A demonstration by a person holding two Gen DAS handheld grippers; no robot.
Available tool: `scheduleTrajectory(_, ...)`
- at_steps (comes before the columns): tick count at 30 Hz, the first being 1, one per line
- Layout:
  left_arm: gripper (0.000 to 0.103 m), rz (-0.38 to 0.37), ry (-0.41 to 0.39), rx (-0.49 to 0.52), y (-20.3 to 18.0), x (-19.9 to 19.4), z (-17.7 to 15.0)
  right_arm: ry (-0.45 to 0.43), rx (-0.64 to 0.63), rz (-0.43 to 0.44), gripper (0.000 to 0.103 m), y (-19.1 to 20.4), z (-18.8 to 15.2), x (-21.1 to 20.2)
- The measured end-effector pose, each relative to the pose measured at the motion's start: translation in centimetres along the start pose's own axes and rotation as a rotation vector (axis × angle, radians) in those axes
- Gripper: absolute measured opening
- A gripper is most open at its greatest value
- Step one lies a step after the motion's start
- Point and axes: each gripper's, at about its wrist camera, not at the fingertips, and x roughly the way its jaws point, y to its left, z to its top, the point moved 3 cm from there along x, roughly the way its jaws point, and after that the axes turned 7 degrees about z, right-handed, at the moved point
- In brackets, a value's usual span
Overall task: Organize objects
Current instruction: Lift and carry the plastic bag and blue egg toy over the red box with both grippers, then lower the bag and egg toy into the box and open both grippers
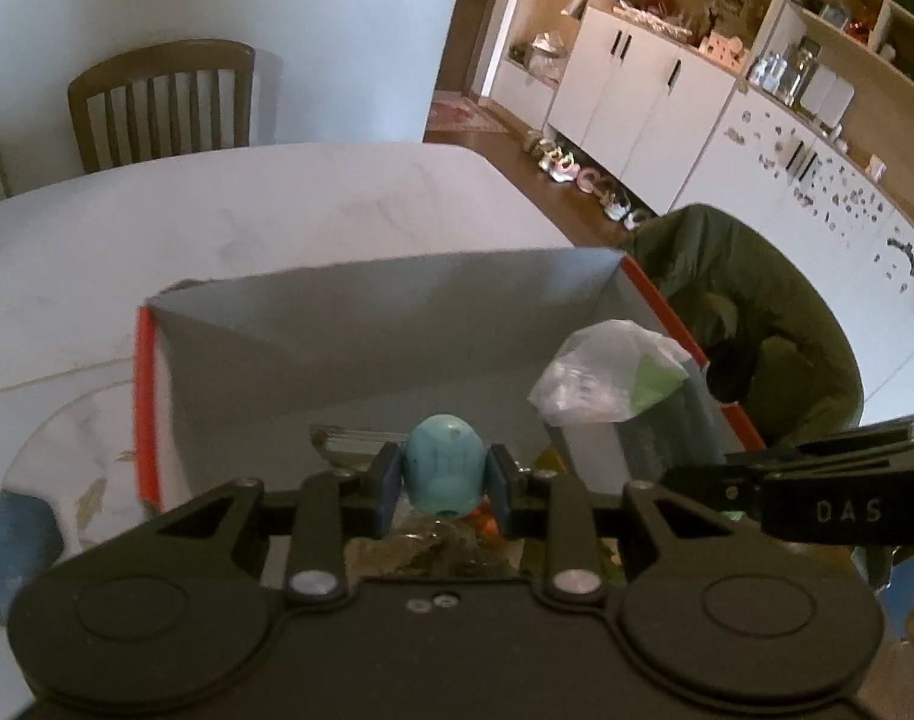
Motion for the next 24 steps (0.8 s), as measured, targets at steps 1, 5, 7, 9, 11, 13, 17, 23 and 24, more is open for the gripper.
scheduleTrajectory(1, 0.028, 0.002, 0.005, 0.004, -0.2, 0.3, -0.1, 0.004, -0.002, -0.002, 0.021, 0.0, 0.0, 0.2)
scheduleTrajectory(5, 0.028, 0.006, 0.022, 0.01, -0.7, 1.1, -0.4, 0.025, -0.007, -0.004, 0.021, -0.3, -0.2, 1.0)
scheduleTrajectory(7, 0.028, 0.008, 0.028, 0.007, -0.7, 1.4, -0.6, 0.034, -0.009, 0.003, 0.021, -0.4, -0.2, 1.4)
scheduleTrajectory(9, 0.028, 0.006, 0.035, 0.004, -0.7, 1.7, -0.7, 0.038, -0.015, 0.002, 0.021, -0.4, -0.3, 1.8)
scheduleTrajectory(11, 0.028, 0.007, 0.041, 0.002, -0.8, 1.9, -0.5, 0.042, -0.022, -0.009, 0.021, -0.5, -0.3, 2.2)
scheduleTrajectory(13, 0.029, 0.008, 0.054, 0.0, -0.8, 2.1, -0.6, 0.057, -0.017, -0.004, 0.021, -0.6, -0.4, 2.7)
scheduleTrajectory(17, 0.029, 0.009, 0.073, -0.009, -0.7, 2.5, -0.8, 0.08, -0.025, -0.01, 0.021, -0.7, -0.5, 3.5)
scheduleTrajectory(23, 0.031, 0.003, 0.083, -0.01, -0.7, 2.7, -1.0, 0.087, -0.02, -0.012, 0.021, -0.9, -0.7, 3.9)
scheduleTrajectory(24, 0.032, 0.004, 0.086, -0.008, -0.7, 2.7, -0.9, 0.085, -0.022, -0.013, 0.021, -0.9, -0.7, 3.9)
